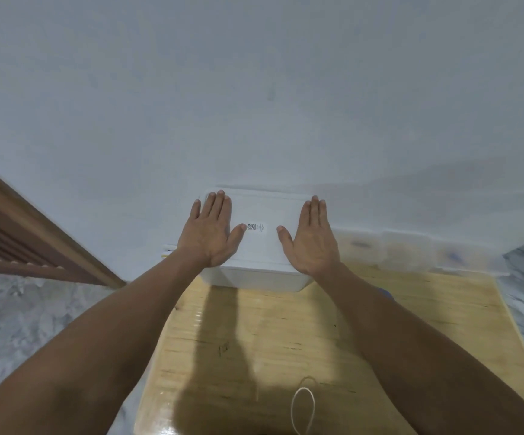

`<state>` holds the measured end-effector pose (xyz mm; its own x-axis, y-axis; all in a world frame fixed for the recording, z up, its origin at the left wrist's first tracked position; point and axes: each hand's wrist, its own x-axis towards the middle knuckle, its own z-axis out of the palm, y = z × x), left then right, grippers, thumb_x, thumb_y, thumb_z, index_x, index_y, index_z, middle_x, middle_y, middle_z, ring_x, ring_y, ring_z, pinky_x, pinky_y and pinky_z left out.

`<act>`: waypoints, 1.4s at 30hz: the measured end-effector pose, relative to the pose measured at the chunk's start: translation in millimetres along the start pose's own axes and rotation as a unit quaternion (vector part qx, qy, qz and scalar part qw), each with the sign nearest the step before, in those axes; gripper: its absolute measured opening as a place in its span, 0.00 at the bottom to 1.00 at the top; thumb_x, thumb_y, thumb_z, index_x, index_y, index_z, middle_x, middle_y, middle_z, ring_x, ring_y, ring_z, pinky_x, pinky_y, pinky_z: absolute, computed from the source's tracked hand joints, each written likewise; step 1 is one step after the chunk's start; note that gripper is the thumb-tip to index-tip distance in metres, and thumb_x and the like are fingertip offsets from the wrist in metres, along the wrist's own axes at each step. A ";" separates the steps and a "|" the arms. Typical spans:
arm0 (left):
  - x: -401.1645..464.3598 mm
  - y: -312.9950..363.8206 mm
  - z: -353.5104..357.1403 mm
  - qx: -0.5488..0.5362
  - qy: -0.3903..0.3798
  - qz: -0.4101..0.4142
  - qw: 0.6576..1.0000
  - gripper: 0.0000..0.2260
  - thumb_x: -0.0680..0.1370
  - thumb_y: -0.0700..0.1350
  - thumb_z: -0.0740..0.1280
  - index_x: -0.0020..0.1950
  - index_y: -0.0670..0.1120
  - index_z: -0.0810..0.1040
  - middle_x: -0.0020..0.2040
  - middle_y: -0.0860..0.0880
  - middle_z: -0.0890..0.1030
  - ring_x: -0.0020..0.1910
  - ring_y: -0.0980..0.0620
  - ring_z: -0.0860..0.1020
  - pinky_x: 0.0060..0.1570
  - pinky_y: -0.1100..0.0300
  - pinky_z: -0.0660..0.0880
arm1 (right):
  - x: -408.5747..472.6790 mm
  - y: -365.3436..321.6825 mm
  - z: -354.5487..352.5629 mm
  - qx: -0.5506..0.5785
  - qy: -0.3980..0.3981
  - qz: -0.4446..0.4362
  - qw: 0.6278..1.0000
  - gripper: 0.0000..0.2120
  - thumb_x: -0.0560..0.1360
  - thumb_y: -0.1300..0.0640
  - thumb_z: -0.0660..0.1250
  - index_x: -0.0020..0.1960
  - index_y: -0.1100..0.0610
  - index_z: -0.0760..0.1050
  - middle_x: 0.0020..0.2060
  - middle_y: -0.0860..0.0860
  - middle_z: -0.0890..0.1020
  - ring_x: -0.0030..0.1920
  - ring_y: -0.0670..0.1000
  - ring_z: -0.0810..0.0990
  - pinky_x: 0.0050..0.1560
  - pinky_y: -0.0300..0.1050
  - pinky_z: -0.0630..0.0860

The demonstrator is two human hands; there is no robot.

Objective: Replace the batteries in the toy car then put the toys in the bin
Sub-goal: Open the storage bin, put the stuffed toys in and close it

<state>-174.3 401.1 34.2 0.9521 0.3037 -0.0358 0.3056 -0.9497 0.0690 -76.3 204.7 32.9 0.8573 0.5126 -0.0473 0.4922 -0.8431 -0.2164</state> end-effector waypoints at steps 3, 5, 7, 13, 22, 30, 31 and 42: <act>3.3 -3.0 1.2 0.001 -0.004 0.000 1.000 0.33 0.80 0.61 0.43 0.79 0.41 0.47 0.80 0.44 0.47 0.79 0.47 0.44 0.76 0.47 0.44 | 1.4 -1.8 0.6 0.011 -0.001 0.007 1.000 0.39 0.80 0.39 0.49 0.77 0.67 0.44 0.78 0.61 0.45 0.78 0.58 0.41 0.78 0.50 0.41; 5.9 -4.6 1.6 0.002 0.000 0.002 1.000 0.33 0.80 0.61 0.43 0.79 0.41 0.48 0.80 0.44 0.48 0.79 0.47 0.45 0.76 0.47 0.44 | 2.3 -3.1 1.8 0.005 0.024 0.003 1.000 0.39 0.80 0.40 0.51 0.77 0.68 0.46 0.78 0.63 0.47 0.78 0.59 0.43 0.78 0.50 0.41; 6.2 -3.8 1.2 0.004 0.001 0.003 1.000 0.33 0.80 0.61 0.44 0.79 0.41 0.48 0.80 0.44 0.48 0.79 0.47 0.45 0.76 0.47 0.45 | 2.3 -3.2 1.5 0.006 0.040 -0.002 0.999 0.39 0.80 0.41 0.53 0.77 0.69 0.49 0.77 0.64 0.50 0.78 0.60 0.45 0.78 0.50 0.42; 3.0 -0.8 -2.0 0.003 0.003 0.000 1.000 0.33 0.80 0.61 0.43 0.79 0.41 0.48 0.80 0.44 0.48 0.79 0.47 0.45 0.76 0.46 0.45 | 1.4 -1.1 -4.9 0.049 0.004 -0.008 0.999 0.38 0.81 0.41 0.53 0.77 0.68 0.47 0.78 0.62 0.45 0.78 0.59 0.41 0.78 0.50 0.40; -2.6 11.4 -12.5 0.062 0.000 -0.003 0.998 0.29 0.81 0.56 0.43 0.75 0.39 0.57 0.77 0.40 0.56 0.77 0.41 0.51 0.74 0.41 0.49 | -21.2 21.1 -19.5 0.150 -0.040 -0.014 0.988 0.33 0.82 0.45 0.54 0.79 0.59 0.45 0.79 0.51 0.43 0.79 0.51 0.44 0.77 0.48 0.48; -43.7 86.2 -6.9 -0.001 0.065 0.056 0.996 0.32 0.78 0.59 0.41 0.71 0.41 0.68 0.74 0.41 0.66 0.75 0.41 0.59 0.73 0.41 0.54 | -68.1 83.5 -25.9 0.198 -0.022 0.054 0.978 0.23 0.83 0.50 0.54 0.75 0.60 0.62 0.72 0.57 0.68 0.72 0.56 0.66 0.69 0.47 0.62; -50.9 96.9 -5.3 -0.002 0.085 0.079 0.993 0.32 0.79 0.58 0.43 0.73 0.40 0.67 0.75 0.41 0.66 0.76 0.41 0.59 0.74 0.41 0.54 | -73.1 96.1 -24.8 0.182 -0.031 0.068 0.980 0.23 0.82 0.50 0.56 0.74 0.60 0.63 0.71 0.57 0.70 0.71 0.56 0.67 0.69 0.48 0.63; -137.6 201.2 69.4 0.040 0.001 0.237 0.971 0.25 0.74 0.51 0.57 0.67 0.40 0.74 0.66 0.39 0.75 0.67 0.39 0.71 0.74 0.43 0.57 | -152.4 179.6 11.5 0.116 -0.136 0.139 0.974 0.27 0.71 0.50 0.70 0.68 0.56 0.70 0.55 0.57 0.78 0.56 0.58 0.77 0.52 0.49 0.75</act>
<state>-244.7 162.9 -16.2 0.9854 -0.1697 -0.0166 -0.1697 -0.9855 -0.0005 -120.3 -23.0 -9.9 0.8653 0.3209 -0.3852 0.1727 -0.9121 -0.3717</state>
